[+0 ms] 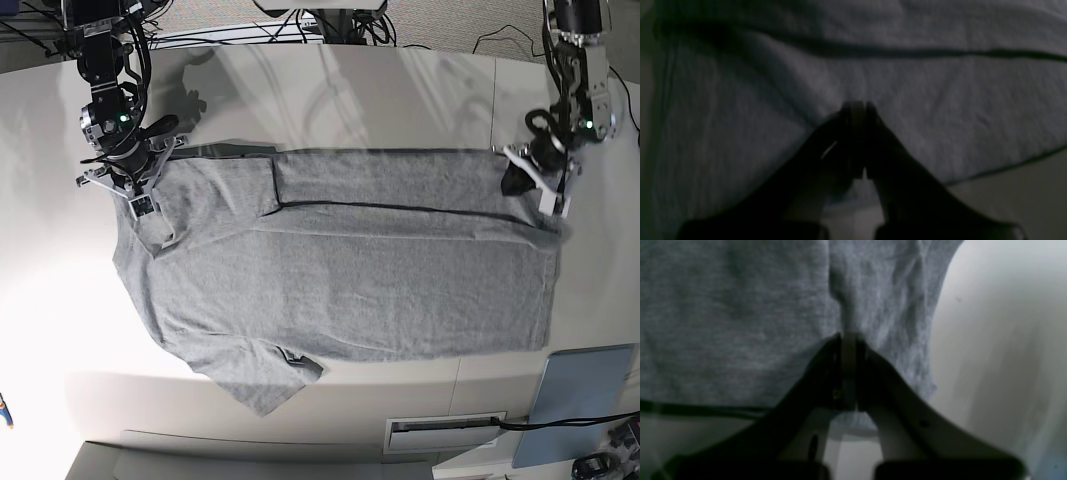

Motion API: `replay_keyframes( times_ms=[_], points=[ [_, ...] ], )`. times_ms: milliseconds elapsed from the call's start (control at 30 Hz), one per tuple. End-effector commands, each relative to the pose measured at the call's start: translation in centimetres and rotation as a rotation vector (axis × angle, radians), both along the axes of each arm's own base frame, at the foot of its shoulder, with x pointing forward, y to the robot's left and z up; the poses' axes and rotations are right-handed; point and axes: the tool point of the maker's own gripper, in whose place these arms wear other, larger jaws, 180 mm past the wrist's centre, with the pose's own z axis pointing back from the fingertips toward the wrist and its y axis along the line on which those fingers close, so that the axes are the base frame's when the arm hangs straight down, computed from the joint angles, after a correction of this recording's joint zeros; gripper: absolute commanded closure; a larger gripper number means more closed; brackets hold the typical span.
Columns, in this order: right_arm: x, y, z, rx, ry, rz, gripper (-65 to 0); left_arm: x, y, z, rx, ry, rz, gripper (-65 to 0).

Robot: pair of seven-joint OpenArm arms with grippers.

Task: Fold the T-shirt properly
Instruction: 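Release the fold and regrasp the folded edge with both grippers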

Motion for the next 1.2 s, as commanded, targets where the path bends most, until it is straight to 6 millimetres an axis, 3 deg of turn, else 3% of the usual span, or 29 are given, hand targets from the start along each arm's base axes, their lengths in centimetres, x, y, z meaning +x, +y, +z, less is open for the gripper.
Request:
replay_keyframes(
  times_ms=[0,133,333,533,667,800,933,1033,1167],
  points=[
    [-0.9,-0.6,-0.3,-0.017,0.040,-0.005,0.0,-2.3,1.0,-1.5,0.056,0.100,-0.016,0.0],
    [-2.6,-0.2,-0.2,-0.025,0.055,0.022,0.0,-5.6,2.2,-2.3,0.062,0.141,0.004,0.0],
    [-5.4,0.2,1.2,-0.064,0.055,0.069,0.0,-9.8,3.2,-1.6,0.024,0.155,-0.032,0.0],
    [-9.4,-0.4,1.7,-0.122,0.099,0.082,0.0,-13.6,2.6,-1.4,-0.016,0.191,-0.102,0.0],
    [-11.4,-1.0,2.4,-0.132,0.113,0.070,0.0,-14.7,2.0,-0.9,-0.007,0.200,-0.138,0.0],
    [-12.6,-2.1,2.7,-0.144,0.119,0.055,0.0,-14.1,1.3,0.3,0.006,0.167,-0.173,0.0],
    [-11.6,-1.3,4.3,-0.131,0.043,0.080,0.0,-13.2,0.7,1.3,0.017,0.130,-0.195,0.0],
    [-8.9,-0.3,6.3,-0.102,-0.095,0.099,0.0,-12.8,0.8,1.5,0.025,0.122,-0.184,0.0],
    [-6.1,-0.6,6.7,-0.068,-0.146,0.058,0.0,-12.8,0.8,1.5,0.026,0.122,-0.183,0.0]
  ],
)
